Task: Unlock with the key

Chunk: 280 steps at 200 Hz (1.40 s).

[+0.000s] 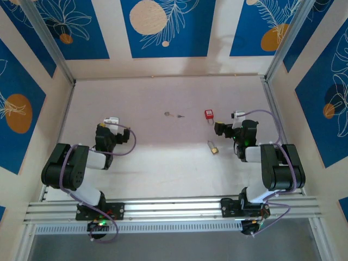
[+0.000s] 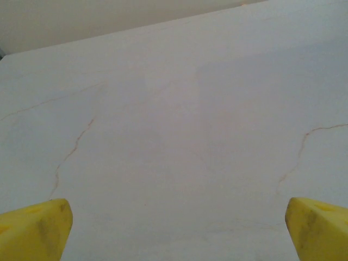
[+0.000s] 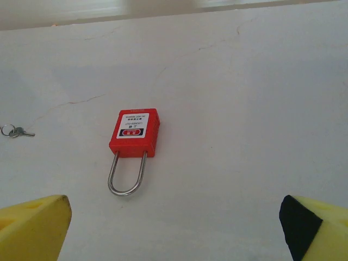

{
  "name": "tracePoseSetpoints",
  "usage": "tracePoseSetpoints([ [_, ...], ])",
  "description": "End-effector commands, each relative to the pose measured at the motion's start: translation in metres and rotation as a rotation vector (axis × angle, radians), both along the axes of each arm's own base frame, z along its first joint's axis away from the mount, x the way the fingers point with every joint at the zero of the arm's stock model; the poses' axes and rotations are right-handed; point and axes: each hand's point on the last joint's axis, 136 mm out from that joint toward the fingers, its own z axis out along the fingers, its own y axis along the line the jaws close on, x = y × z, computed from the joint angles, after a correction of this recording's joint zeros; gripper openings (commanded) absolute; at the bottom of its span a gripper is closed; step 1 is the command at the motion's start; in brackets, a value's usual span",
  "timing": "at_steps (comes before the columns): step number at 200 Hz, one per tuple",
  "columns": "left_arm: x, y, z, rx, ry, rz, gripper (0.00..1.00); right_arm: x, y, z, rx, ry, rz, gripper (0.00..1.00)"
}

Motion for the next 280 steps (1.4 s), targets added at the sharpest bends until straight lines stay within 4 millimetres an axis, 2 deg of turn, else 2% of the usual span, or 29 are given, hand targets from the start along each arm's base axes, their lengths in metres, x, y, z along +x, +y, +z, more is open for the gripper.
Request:
tracePoseSetpoints([
  [1, 0.000, -0.007, 0.016, -0.013, -0.062, -0.058, 1.00, 0.006, -0.001, 0.007, 0.000, -0.018, -0.010, 0.99],
  [251, 0.005, -0.005, 0.012, -0.020, -0.028, -0.047, 1.00, 0.006, -0.001, 0.008, 0.011, -0.018, -0.009, 0.99],
  [280, 0.008, 0.014, 0.012, -0.033, -0.021, 0.064, 1.00, 0.006, -0.002, 0.008, 0.022, -0.019, -0.005, 0.99],
])
